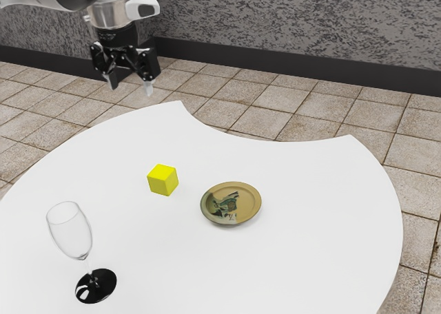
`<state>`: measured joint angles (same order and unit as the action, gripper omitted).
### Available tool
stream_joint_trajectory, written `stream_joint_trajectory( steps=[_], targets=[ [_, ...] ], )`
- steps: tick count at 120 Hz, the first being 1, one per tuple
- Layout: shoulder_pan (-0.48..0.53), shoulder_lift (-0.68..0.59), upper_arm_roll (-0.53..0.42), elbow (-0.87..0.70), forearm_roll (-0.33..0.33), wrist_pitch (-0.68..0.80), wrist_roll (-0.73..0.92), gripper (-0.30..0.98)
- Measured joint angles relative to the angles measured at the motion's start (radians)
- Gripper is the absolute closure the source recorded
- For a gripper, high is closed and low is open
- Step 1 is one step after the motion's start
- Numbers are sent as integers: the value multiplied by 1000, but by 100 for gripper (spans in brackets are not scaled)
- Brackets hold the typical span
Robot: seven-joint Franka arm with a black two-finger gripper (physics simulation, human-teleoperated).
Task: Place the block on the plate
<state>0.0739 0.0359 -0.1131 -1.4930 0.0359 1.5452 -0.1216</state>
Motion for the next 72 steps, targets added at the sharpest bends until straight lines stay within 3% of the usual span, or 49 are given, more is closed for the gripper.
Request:
stream_joint_trajectory(
  steps=[39, 72],
  targets=[
    [-138, 29, 43, 6, 20, 14, -10, 0],
    [-65, 224, 122, 70, 22, 31, 4, 0]
  ],
)
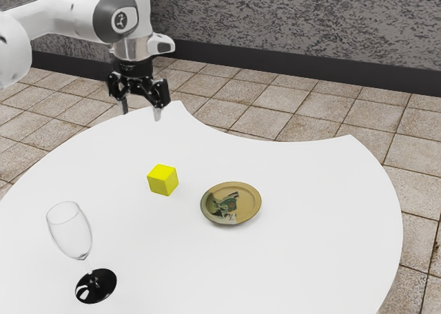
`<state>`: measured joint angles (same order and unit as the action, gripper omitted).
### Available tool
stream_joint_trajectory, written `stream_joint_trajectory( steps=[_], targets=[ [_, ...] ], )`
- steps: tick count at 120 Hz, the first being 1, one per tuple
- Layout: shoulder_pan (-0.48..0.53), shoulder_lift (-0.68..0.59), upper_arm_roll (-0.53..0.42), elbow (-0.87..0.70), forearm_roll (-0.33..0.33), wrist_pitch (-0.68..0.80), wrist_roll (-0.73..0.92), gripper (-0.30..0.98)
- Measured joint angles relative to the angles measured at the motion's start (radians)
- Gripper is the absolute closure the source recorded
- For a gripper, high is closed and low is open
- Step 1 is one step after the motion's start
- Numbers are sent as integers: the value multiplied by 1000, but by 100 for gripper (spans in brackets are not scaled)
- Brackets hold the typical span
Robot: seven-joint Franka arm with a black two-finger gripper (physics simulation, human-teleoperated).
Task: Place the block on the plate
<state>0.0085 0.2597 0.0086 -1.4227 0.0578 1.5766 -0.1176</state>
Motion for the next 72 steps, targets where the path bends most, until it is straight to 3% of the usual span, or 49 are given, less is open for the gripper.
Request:
stream_joint_trajectory(
  steps=[32, 72],
  targets=[
    [78, 214, 1, 69, -8, 82, 32, 0],
    [101, 473, -9, 324, -14, 119, 70, 0]
  ],
)
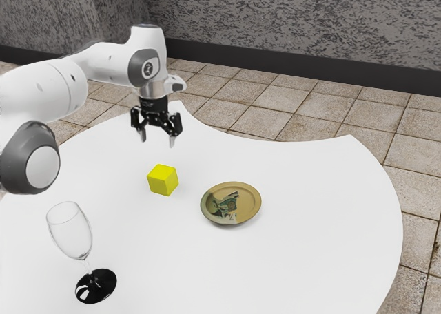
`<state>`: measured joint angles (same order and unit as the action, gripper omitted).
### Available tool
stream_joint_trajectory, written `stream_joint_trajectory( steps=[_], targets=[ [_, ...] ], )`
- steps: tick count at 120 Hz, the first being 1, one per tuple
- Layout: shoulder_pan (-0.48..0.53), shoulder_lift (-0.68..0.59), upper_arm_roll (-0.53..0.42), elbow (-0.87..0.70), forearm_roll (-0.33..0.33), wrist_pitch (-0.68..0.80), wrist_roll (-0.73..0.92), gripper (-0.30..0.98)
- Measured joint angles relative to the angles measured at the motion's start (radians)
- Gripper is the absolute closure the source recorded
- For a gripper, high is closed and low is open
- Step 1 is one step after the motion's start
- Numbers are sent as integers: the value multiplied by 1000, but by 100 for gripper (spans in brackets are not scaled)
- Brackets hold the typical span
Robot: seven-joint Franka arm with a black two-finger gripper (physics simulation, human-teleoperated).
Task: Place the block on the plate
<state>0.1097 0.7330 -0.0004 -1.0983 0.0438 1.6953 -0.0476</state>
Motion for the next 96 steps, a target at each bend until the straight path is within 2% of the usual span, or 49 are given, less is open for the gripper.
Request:
stream_joint_trajectory(
  steps=[14, 37, 96],
  targets=[
    [-1, 32, -1, -4, -9, 6, 9, 0],
    [0, 35, 5, -119, -34, 53, 20, 0],
    [1, 83, 11, -127, -57, 115, 50, 0]
  ],
)
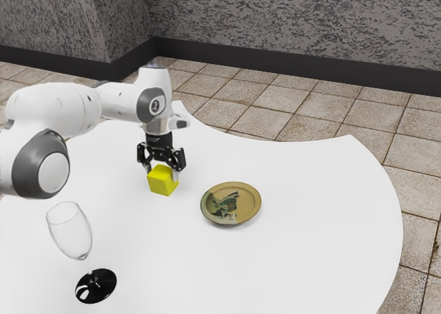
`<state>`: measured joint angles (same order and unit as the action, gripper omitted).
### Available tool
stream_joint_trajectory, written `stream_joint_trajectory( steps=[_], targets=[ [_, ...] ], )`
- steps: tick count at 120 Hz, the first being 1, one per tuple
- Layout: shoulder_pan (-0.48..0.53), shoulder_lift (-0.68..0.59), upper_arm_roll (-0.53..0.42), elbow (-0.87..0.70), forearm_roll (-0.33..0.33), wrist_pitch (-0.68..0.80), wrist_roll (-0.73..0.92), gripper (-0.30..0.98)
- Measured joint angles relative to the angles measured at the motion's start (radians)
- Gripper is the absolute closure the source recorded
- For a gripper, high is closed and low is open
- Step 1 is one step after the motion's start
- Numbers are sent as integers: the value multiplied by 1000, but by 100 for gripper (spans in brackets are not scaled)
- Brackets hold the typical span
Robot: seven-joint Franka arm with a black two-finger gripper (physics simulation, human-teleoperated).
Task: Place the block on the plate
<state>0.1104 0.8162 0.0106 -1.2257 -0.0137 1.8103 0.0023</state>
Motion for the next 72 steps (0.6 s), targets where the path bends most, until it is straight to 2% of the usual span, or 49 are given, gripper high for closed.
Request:
stream_joint_trajectory(
  steps=[16, 43, 72],
  targets=[
    [0, 11, 0, 0, -3, 12, 5, 3],
    [0, 13, 14, 0, -20, 20, 11, 22],
    [-1, -13, 15, 0, -24, 23, 13, 29]
  ],
)
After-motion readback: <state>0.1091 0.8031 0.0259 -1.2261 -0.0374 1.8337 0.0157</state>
